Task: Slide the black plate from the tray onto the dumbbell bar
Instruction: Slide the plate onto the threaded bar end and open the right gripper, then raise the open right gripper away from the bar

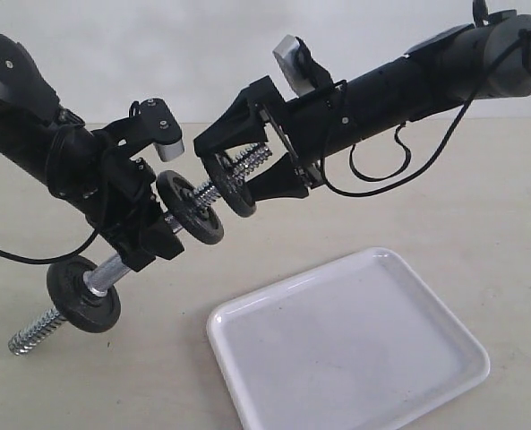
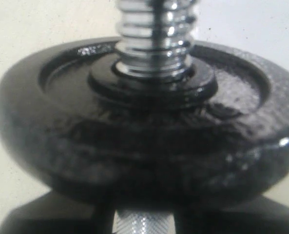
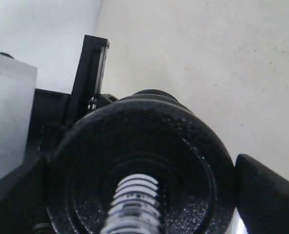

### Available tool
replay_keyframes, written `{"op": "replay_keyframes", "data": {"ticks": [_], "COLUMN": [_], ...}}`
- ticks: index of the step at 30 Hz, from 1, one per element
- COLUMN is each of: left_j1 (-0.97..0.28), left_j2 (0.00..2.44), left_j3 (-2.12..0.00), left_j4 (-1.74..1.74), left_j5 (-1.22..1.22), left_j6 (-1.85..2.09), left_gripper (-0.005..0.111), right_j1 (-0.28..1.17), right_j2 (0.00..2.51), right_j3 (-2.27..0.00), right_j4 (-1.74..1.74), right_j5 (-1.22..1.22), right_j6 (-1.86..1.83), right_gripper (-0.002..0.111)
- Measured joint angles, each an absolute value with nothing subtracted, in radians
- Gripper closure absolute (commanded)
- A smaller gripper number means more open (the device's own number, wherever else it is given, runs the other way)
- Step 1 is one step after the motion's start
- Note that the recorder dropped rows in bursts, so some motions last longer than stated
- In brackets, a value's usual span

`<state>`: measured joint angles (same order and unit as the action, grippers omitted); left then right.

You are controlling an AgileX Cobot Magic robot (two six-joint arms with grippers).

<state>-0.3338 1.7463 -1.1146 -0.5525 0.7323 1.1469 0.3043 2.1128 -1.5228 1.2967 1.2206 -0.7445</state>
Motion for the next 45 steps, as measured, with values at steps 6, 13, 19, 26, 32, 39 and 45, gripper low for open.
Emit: {"op": "replay_keyframes", "data": {"ticks": [6, 13, 19, 26, 32, 39, 45], "left_j1": [-0.334, -0.334, -0.334, -0.334, -0.334, -0.334, -0.334], "left_j2": [1.746, 1.746, 1.746, 1.746, 1.746, 1.796, 1.900], "left_j3": [-1.115, -1.115, -1.114, -1.114, -1.114, -1.116, -1.120], "left_j4": [-0.553, -0.546, -0.544, -0.534, -0.515, -0.470, -0.463], "left_j5": [0.732, 0.737, 0.738, 0.732, 0.719, 0.682, 0.663], "left_j6": [1.147, 1.147, 1.147, 1.138, 1.111, 1.111, 1.111], "left_gripper": [0.102, 0.102, 0.102, 0.102, 0.102, 0.102, 0.102], "right_j1": [0.304, 0.285, 0.252, 0.156, 0.098, 0.093, 0.093], "right_j2": [2.113, 2.113, 2.113, 2.113, 2.109, 2.081, 2.057], "right_j3": [-1.523, -1.569, -1.738, -1.862, -1.872, -1.872, -1.872], "right_j4": [1.297, 1.285, 1.124, 0.934, 0.876, 0.830, 0.811], "right_j5": [1.221, 1.219, 1.217, 1.217, 1.215, 1.215, 1.217], "right_j6": [-0.769, -0.743, -0.641, -0.519, -0.479, -0.466, -0.433], "right_gripper": [0.023, 0.019, 0.019, 0.019, 0.020, 0.047, 0.047]}}
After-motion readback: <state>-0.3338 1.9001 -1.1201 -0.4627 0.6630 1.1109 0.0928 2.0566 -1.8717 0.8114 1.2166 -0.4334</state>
